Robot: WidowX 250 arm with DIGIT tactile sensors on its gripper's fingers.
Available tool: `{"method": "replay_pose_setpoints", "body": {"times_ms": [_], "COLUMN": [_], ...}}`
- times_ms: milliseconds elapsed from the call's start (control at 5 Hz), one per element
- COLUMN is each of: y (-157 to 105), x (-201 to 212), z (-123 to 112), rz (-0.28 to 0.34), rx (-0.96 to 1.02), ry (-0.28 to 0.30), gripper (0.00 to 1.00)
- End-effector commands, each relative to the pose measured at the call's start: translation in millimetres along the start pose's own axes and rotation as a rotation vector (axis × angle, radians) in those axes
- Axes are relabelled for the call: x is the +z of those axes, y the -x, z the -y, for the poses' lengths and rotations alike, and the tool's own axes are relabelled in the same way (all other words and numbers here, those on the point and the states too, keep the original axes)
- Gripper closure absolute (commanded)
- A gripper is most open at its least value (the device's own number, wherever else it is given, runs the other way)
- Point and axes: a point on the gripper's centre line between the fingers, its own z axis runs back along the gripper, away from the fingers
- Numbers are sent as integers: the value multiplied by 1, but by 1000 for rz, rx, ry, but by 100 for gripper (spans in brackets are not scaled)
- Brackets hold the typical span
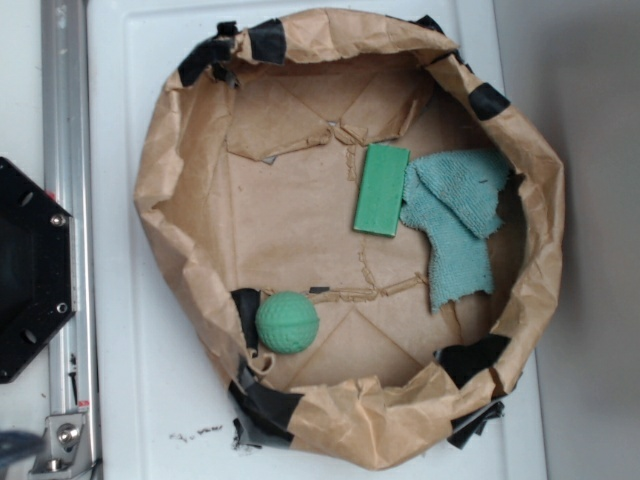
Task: Grab the green ball.
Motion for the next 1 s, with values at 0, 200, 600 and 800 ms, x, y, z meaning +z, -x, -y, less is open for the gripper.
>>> {"method": "replay_pose_setpoints", "body": {"times_ms": [0, 200, 600, 800], "y": [0, -48, -119, -117], "x": [0, -26, -82, -132], "z": [0, -22, -28, -5], "rz": [0, -7, -84, -228], "rx": [0, 234, 569, 583], "ry": [0, -59, -28, -67], "gripper": [0, 0, 0, 0]}}
